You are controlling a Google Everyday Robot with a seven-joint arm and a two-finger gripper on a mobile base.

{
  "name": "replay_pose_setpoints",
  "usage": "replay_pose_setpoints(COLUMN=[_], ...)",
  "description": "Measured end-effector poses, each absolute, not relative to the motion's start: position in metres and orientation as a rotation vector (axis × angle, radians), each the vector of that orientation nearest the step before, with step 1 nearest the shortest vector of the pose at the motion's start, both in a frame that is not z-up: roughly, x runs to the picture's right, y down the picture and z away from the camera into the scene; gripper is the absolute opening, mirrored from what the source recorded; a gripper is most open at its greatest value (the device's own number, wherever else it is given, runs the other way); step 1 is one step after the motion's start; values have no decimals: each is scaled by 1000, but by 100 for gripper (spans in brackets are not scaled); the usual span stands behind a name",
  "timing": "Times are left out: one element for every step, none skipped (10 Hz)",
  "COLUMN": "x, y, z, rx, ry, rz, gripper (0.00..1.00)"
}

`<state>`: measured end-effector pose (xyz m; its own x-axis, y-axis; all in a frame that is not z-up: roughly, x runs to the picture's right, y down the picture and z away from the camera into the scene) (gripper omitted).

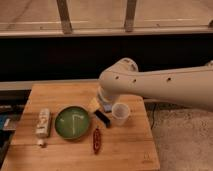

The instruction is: Drag the ceramic bowl in a circle

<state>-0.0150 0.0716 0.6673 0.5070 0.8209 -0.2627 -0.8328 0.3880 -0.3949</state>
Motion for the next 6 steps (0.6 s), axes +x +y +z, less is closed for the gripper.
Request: replay_pose_setpoints(x=[-15,-15,-15,-24,-35,-56], y=[72,73,75,77,76,75], z=[668,668,671,677,682,691], rx=[-519,-523,-534,-552,-564,-586], ry=[26,28,26,14,2,-13], rz=[1052,1051,1042,1028,1011,983], gripper=[74,74,74,74,74,74])
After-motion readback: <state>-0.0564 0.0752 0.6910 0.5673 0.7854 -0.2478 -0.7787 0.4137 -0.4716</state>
